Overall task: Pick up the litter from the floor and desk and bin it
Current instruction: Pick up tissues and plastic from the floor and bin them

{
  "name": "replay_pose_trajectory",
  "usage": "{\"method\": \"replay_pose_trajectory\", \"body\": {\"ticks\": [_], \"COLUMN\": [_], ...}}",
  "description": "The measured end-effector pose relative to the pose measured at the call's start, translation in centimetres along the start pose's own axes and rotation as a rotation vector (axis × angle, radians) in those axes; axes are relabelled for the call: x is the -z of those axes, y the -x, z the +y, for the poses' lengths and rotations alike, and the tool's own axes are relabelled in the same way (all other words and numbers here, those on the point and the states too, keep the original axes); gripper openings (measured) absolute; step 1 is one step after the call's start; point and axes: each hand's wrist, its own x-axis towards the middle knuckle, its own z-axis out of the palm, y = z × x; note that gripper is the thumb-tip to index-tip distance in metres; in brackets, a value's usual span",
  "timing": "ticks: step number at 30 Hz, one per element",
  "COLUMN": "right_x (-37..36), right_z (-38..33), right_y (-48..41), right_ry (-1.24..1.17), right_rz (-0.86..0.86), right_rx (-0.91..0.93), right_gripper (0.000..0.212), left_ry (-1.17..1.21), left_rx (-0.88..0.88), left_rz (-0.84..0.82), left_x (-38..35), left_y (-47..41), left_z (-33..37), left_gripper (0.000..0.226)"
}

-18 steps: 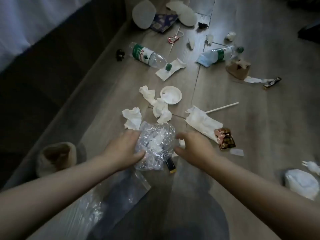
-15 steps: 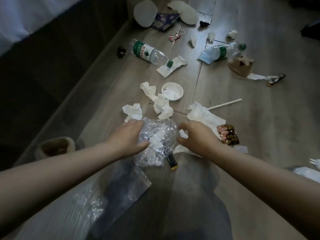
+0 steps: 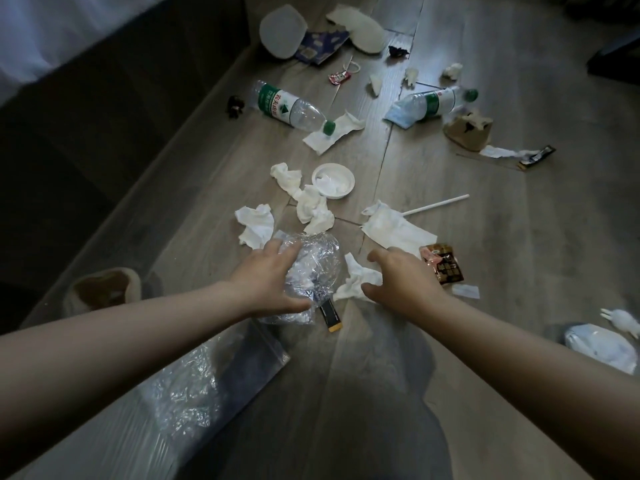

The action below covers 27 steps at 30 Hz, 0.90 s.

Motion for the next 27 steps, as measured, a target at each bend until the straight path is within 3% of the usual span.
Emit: {"method": "replay_pose_trajectory", "body": {"ticks": [6,10,13,20,24,27], "right_x": [-1.8,-1.6,-2.3,-3.2,-4.3,-5.1], "right_z": [-0.5,-0.3,-0.3,-1.0,-2.5,-3.8], "right_y": [1.0,0.5,0.7,-0.3,-0.5,-0.4], "right_ry": [-0.008,-0.003,-0.002,-0.057,-0.072,-0.043], "right_rz": [-0.100,-0.122,-0.129,-0.101,-0.143,-0.169], "right_rx": [0.002,-0.050,-0.058,-0.039,-0.031,0.003], "right_gripper": [0.060,0.062,0.061,0.079,0.106,0.108], "left_ry": [-0.123,-0.127,-0.014,0.191,0.140,0.125], "left_rx": [0.034,0.032,0.014,-0.018,0.056,0.127], "left_rz": [-0.024,0.009,0.013,0.202,0.114,0.072], "left_x": [-1.7,-1.8,-1.8,0.9,0.4,-0.2], "left_y": [-0.7,-1.1,-0.8,2.4,5.7,7.6], "left_z": [-0.1,-0.5,-1.3,-4.3,-6.9,-8.2], "left_gripper": [0.105,0.046,0.029,0.027,0.028,0.029]}}
